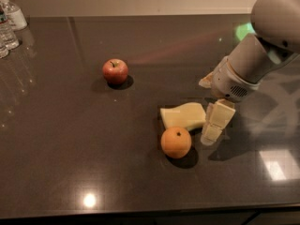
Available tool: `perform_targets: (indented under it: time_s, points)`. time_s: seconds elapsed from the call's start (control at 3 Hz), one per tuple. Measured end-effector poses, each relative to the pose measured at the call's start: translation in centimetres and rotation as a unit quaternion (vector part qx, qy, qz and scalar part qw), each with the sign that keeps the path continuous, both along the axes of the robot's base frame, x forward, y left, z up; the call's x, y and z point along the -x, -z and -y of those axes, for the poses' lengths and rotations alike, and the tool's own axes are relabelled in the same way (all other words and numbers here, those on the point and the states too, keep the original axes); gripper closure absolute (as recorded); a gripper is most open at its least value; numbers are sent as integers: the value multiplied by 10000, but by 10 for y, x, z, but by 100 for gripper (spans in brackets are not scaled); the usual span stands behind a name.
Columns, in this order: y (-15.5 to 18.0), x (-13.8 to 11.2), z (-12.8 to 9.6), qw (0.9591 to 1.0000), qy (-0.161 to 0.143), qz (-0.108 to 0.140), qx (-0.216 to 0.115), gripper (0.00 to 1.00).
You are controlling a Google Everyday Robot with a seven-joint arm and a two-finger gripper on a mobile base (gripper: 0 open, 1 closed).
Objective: Move sponge near orange
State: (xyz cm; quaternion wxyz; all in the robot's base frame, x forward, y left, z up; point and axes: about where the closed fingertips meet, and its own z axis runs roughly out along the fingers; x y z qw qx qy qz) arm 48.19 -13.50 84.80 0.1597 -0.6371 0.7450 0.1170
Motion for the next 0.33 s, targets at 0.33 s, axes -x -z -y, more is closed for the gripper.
perform_targets:
  time_s: [0.33]
  points:
    - [0, 0, 0, 10000, 0, 0, 0, 0]
